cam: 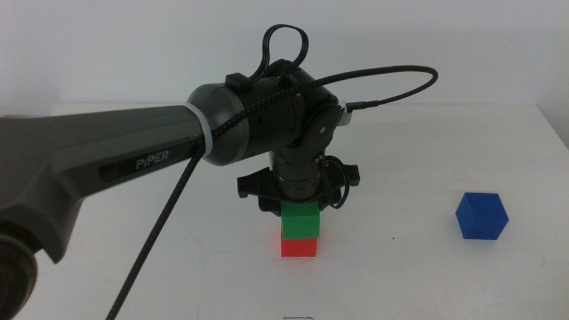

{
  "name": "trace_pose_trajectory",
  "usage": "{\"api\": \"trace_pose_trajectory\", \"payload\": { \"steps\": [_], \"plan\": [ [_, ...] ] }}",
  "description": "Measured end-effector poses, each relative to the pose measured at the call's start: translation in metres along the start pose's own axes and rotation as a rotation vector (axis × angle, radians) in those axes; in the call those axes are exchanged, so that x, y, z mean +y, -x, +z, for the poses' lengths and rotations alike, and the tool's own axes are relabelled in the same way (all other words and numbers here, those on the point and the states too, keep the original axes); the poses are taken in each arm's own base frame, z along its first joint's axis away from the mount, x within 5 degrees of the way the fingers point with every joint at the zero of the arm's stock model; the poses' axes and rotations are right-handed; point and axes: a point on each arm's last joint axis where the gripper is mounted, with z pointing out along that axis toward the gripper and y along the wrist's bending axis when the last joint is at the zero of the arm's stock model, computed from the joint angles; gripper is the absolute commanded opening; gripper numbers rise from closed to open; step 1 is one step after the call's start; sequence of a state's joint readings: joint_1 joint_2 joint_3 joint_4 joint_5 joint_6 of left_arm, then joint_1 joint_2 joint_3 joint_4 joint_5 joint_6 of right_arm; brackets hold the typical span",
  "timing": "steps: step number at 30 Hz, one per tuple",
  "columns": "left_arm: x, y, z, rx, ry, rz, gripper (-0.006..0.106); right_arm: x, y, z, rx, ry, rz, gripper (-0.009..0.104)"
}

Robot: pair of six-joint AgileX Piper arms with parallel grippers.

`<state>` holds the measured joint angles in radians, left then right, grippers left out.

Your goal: Stack red cubes first, then green, then blue cubes in a specific spot.

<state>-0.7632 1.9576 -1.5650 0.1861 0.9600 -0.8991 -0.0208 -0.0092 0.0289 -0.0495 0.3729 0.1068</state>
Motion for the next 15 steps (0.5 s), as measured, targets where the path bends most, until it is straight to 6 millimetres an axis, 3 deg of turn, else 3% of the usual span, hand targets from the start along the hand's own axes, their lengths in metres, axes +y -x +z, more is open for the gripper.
{"api": "trace_pose_trajectory", "payload": {
  "steps": [15],
  "plan": [
    [-0.0006, 0.0034, 0.0003, -0.037, -0.005, 0.015, 0.014, 0.0000, 0.0000, 0.0000, 0.000, 0.000, 0.000, 0.074]
  ]
}}
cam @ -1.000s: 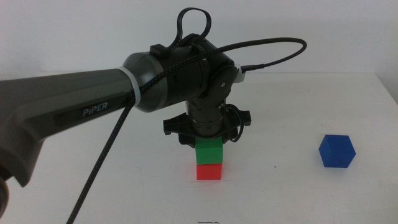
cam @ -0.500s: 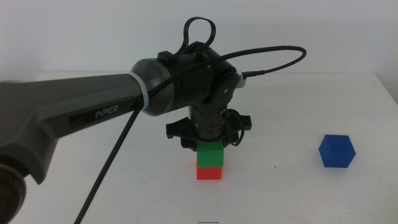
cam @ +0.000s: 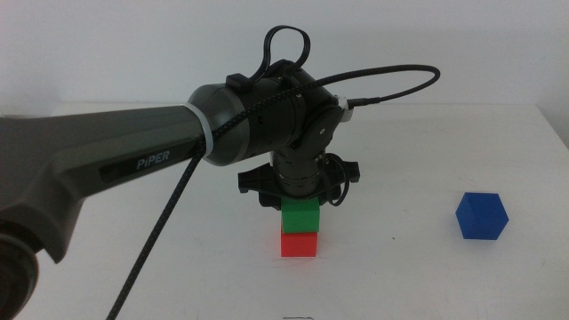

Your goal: Stack red cubes first, then green, then blue cubes in a specific spot.

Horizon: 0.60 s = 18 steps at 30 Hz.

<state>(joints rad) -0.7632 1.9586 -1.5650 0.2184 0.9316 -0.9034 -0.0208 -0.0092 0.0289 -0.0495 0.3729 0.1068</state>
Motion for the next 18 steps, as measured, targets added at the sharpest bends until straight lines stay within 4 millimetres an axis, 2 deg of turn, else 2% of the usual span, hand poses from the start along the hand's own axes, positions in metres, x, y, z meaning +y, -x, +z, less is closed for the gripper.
{"api": "trace_pose_trajectory", "payload": {
  "steps": [12, 13, 18],
  "plan": [
    [-0.0002, 0.0002, 0.0039, -0.004, 0.007, -0.008, 0.016, 0.0000, 0.0000, 0.0000, 0.000, 0.000, -0.001, 0.074],
    [-0.0004, 0.0002, 0.0041, -0.003, 0.006, -0.006, 0.034, 0.0000, 0.0000, 0.0000, 0.000, 0.000, -0.001, 0.074],
    [-0.0005, 0.0001, 0.0041, -0.002, 0.005, 0.011, 0.055, 0.0000, 0.0000, 0.0000, 0.000, 0.000, 0.000, 0.074]
  ]
}}
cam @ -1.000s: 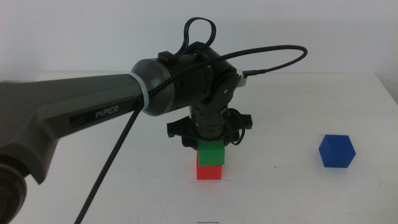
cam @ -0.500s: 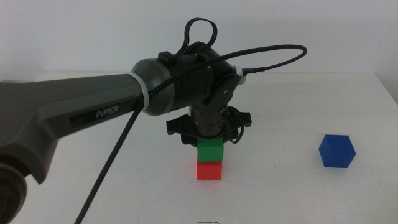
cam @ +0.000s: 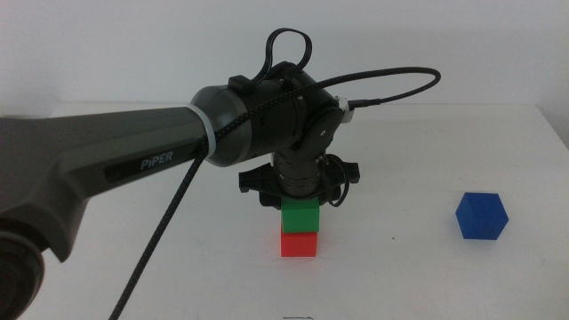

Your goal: Stack red cubes first, then green, then blue cubes in a specific spot.

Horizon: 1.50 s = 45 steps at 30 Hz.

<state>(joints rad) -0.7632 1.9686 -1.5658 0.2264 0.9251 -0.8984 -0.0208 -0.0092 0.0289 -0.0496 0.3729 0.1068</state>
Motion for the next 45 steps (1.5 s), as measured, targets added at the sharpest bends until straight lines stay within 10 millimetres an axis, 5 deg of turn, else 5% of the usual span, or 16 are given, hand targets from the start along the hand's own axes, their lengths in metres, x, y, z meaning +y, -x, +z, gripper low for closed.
{"api": "trace_pose_trajectory", "payload": {
  "steps": [14, 19, 24, 31, 40, 45],
  "plan": [
    [0.000, -0.002, 0.004, 0.018, 0.009, 0.008, 0.091, 0.000, 0.000, 0.000, 0.000, 0.000, 0.000, 0.074],
    [0.003, -0.001, -0.008, 0.016, 0.008, 0.034, 0.093, 0.000, 0.000, 0.000, 0.000, 0.000, 0.000, 0.074],
    [0.011, 0.004, -0.059, -0.047, -0.045, 0.126, 0.093, 0.000, 0.000, 0.000, 0.000, 0.000, 0.000, 0.074],
    [0.046, 0.000, -0.172, -0.244, -0.129, 0.422, 0.093, 0.000, 0.000, 0.000, 0.000, 0.000, 0.000, 0.074],
    [0.149, -0.034, -0.278, -0.363, -0.294, 0.694, 0.093, 0.000, 0.000, 0.000, 0.000, 0.000, 0.000, 0.074],
    [0.199, -0.079, -0.299, -0.471, -0.264, 0.621, 0.093, 0.000, 0.000, 0.000, 0.000, 0.000, 0.000, 0.074]
  ]
}}
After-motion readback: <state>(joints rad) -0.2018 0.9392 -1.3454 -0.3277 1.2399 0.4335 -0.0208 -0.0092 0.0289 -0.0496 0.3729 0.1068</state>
